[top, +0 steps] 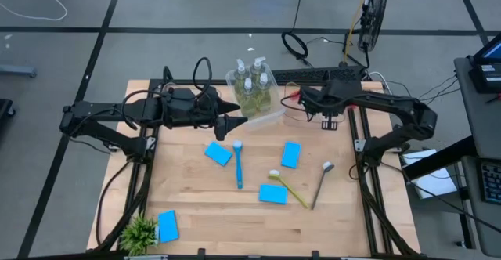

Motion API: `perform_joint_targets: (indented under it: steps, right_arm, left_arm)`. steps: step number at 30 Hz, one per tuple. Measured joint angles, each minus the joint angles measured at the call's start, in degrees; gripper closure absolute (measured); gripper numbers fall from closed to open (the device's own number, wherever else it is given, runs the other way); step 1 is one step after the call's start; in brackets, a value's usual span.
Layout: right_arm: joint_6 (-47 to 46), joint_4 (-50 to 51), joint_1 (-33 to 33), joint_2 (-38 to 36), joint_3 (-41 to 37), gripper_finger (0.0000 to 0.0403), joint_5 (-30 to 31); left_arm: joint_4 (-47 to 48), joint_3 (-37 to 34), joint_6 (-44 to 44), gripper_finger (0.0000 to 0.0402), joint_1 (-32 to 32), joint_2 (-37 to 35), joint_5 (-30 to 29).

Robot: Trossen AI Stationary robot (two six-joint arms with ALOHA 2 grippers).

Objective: Pick & Place Kitchen Sink Supplies
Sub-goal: Put the red dish brush into the right transparent bin

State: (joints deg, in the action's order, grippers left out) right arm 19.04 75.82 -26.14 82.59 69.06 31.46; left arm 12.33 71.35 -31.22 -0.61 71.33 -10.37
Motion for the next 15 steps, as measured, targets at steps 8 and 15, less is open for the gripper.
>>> perform_joint_targets:
  steps: [8,15]
  right_arm:
    - [2.82,2.57,-3.48,3.53,0.00,0.0353,0.02]
    - [6.94,-0.31,-3.53,5.37,0.00,0.0348,-0.01]
  left_arm:
    - [0.10,0.00,0.82,0.0080,0.01,0.00,-0.05]
    - [0.45,0.00,1.38,0.0085,0.01,0.00,-0.09]
